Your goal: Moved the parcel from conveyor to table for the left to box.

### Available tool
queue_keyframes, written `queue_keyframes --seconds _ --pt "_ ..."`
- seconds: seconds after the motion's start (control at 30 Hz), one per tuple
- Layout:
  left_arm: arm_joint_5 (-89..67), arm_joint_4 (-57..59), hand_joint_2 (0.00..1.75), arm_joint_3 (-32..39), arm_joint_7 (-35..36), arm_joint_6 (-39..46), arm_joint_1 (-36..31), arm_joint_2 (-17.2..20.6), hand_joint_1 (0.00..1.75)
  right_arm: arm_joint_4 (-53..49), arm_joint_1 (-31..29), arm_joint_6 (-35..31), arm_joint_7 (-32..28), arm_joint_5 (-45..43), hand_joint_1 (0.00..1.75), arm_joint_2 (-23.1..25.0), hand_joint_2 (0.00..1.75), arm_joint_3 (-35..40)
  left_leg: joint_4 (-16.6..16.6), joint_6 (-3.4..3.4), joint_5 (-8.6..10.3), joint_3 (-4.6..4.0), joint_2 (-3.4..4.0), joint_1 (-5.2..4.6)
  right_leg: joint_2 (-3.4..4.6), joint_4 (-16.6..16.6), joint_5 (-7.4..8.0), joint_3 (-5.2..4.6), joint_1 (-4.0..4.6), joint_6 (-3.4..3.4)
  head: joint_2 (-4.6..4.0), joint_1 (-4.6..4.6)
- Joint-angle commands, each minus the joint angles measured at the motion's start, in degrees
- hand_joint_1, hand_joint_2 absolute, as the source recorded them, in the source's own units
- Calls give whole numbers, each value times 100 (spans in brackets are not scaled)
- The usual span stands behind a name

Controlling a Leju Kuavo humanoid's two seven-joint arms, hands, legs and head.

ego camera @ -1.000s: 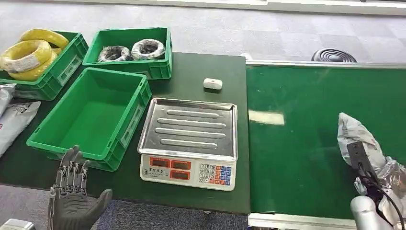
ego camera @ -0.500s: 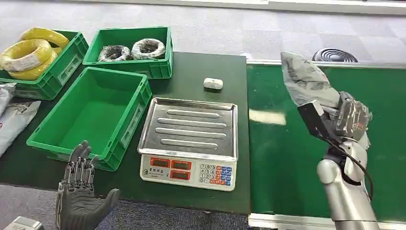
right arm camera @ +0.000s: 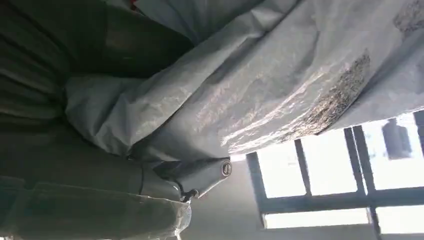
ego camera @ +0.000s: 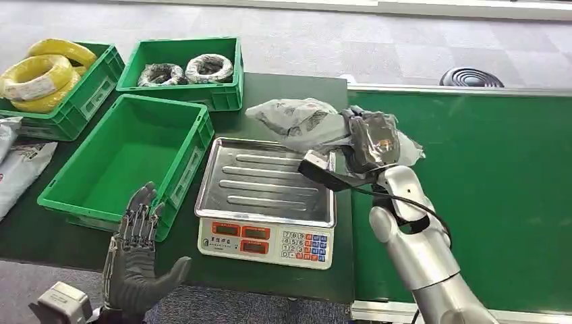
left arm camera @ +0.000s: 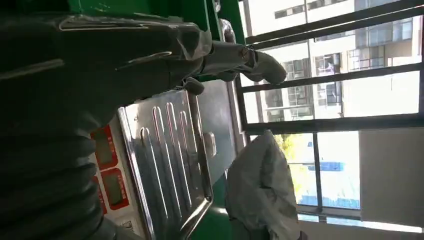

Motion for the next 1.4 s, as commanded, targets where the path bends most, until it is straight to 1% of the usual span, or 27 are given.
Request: queue_keyframes --seconds 0.03,0.1,0.17,0.2,0.23,0.3,0.37,0.43,0.47,0.5,0.53,0.57,0.67,0.73,0.77,0.9,0.93,1.0,1.03,1.07,1.13,1.17,1.2,1.27,1.3,1.37,1.4 --pt "-32 359 175 185 130 -223 -288 -150 0 1186 -227 -296 -378 -34 175 331 175 535 -15 4 11 4 16 -2 6 -10 13 -4 2 -15 0 2" --pt "-60 328 175 199 158 -282 -320 -193 0 1417 -99 -724 -617 -42 175 381 175 500 -20 5 13 7 12 -1 2 -15 14 0 3 -16 0 0" --pt "-75 303 175 227 185 -306 -327 -216 0 1616 -62 -908 -746 -52 175 421 175 513 -23 5 15 6 12 0 0 -20 16 0 4 -17 0 0" --pt "-97 294 175 275 209 -334 -337 -242 0 1747 -11 -1135 -955 -147 175 475 175 478 -22 6 15 5 11 0 -1 -21 17 -1 4 -17 0 2" --pt "-98 291 175 283 213 -342 -349 -238 0 1763 13 -1165 -973 -149 175 481 175 484 -14 4 8 6 11 1 2 -13 10 0 4 -12 0 0" --pt "-141 305 175 368 230 -396 -390 -312 0 1812 119 -1634 -1290 -244 175 559 175 487 -20 7 14 5 13 0 1 -19 16 -1 4 -16 0 2" --pt "-164 334 175 419 240 -404 -431 -355 0 1794 228 -1847 -1407 -289 175 639 175 516 -10 3 5 4 11 1 3 -8 7 -1 3 -10 0 2" --pt "-163 355 175 465 239 -399 -435 -371 0 1841 265 -1900 -1354 -245 175 702 175 569 -11 3 6 3 9 0 0 -8 7 -4 2 -11 0 2" --pt "-220 347 175 500 254 -389 -410 -394 0 1912 275 -1846 -1307 -276 9 750 175 592 -7 3 4 1 9 0 2 -5 5 -5 2 -10 0 2" --pt "-263 330 175 543 258 -383 -375 -411 0 1908 338 -1873 -1350 -350 0 761 175 604 -19 4 11 3 17 0 5 -15 14 -6 4 -17 0 -2" --pt "-264 331 175 552 258 -382 -363 -407 0 1909 358 -1890 -1359 -355 0 762 175 609 -14 3 7 5 15 0 6 -10 9 -4 3 -13 0 2" --pt "-272 320 175 594 254 -397 -336 -423 0 1894 448 -2119 -1456 -437 0 759 175 590 -23 5 13 5 18 1 5 -19 16 -5 5 -18 0 0" --pt "-295 328 175 693 259 -397 -305 -463 0 1797 670 -2401 -1603 -598 0 741 175 556 -15 4 9 3 7 1 -4 -15 10 -2 4 -13 0 0" --pt "-357 325 175 709 312 -436 -308 -488 0 1695 750 -2479 -1627 -679 0 723 175 544 -9 3 4 3 6 1 -1 -9 4 -1 3 -9 0 2" --pt "-444 313 175 661 346 -470 -338 -463 0 1599 795 -2452 -1614 -715 0 703 175 543 -32 9 19 5 12 0 -4 -31 21 -1 5 -20 0 0" --pt "-466 296 175 643 364 -470 -350 -470 0 1573 793 -2442 -1614 -714 0 699 175 550 -12 5 9 -3 9 -1 -2 -10 10 -9 3 -14 0 2" --pt "-477 282 175 641 376 -466 -350 -477 0 1541 794 -2421 -1613 -719 0 691 175 553 -33 9 25 -2 15 -1 -4 -30 26 -10 5 -24 0 2" --pt "-715 277 175 552 416 -517 -396 -366 0 1438 842 -2326 -1555 -743 0 656 175 534 -9 3 7 -1 7 -1 -1 -6 7 -9 2 -11 0 2" --pt "-786 265 175 524 443 -551 -455 -332 0 1329 901 -2273 -1529 -767 0 622 175 512 -14 5 12 -4 9 -2 -3 -10 11 -12 2 -16 0 0" --pt "-1098 285 175 420 635 -607 -601 -212 0 1074 1037 -2098 -1542 -962 0 567 175 432 -15 5 13 -3 5 -1 -8 -12 11 -10 3 -17 0 2" --pt "-1391 355 175 280 795 -677 -879 -118 0 692 1219 -1936 -1582 -1129 0 439 175 345 -13 4 15 -7 -15 0 -27 -11 7 -8 3 -16 0 0" --pt "-1860 468 175 128 1102 -716 -1112 -46 0 481 1319 -1807 -1570 -1197 0 357 175 297 -17 6 19 -8 -17 0 -31 -15 10 -8 4 -18 0 2" --pt "-2148 585 175 39 1169 -683 -1288 -55 0 349 1396 -1731 -1569 -1270 0 331 175 225 -21 8 26 -12 -31 1 -48 -21 13 -7 5 -20 0 2" --pt "-2715 943 175 -172 1445 -755 -1621 -95 0 135 1572 -1695 -1581 -1336 0 293 175 109 -2 5 14 -12 -34 0 -44 -5 2 -8 2 -10 0 2" --pt "-2887 1183 175 -262 1471 -726 -1772 -166 0 34 1682 -1698 -1601 -1393 0 285 175 50 -9 7 22 -14 -46 -1 -59 -12 6 -5 2 -12 0 0" --pt "-3597 1883 175 -583 1655 -628 -2306 -211 0 -340 1970 -1702 -1688 -1559 0 206 175 -54 -21 10 33 -14 -58 -1 -73 -27 14 3 3 -15 0 0" --pt "-3859 2175 175 -717 1736 -565 -2539 -241 0 -497 2081 -1684 -1688 -1575 0 167 175 -82 -12 7 22 -8 -52 -2 -62 -18 5 7 1 -10 0 0"
